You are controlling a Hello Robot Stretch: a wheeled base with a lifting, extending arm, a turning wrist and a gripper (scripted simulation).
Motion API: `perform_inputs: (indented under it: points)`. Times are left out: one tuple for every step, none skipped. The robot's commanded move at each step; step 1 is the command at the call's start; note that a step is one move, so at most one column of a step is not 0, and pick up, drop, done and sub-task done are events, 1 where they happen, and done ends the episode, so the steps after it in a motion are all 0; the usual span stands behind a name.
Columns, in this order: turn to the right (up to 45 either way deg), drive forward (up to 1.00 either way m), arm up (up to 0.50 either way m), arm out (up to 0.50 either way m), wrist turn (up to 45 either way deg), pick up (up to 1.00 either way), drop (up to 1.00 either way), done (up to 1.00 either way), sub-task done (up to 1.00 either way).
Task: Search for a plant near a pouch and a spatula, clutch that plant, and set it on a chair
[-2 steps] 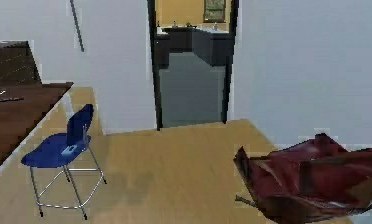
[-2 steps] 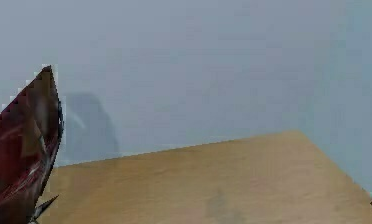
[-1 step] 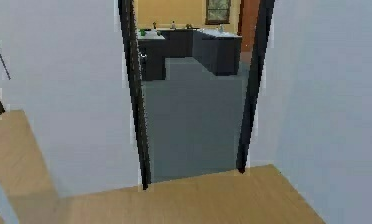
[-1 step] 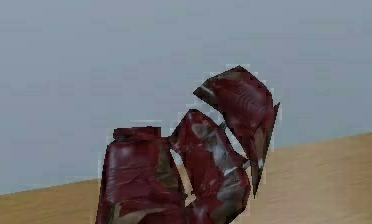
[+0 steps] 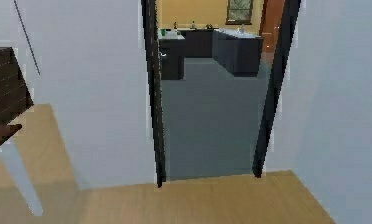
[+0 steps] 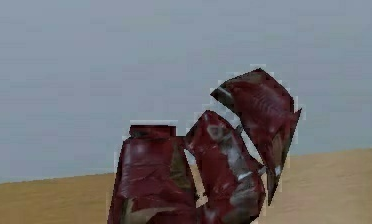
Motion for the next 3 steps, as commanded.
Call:
perform_inputs:
  points:
    - [0.0,0.20,0.00,0.00,0.0,0.00,0.00,0.00,0.00]
    - [15.0,0.00,0.00,0.00,0.0,0.00,0.00,0.00,0.00]
    - [0.0,1.00,0.00,0.00,0.0,0.00,0.00,0.00,0.00]
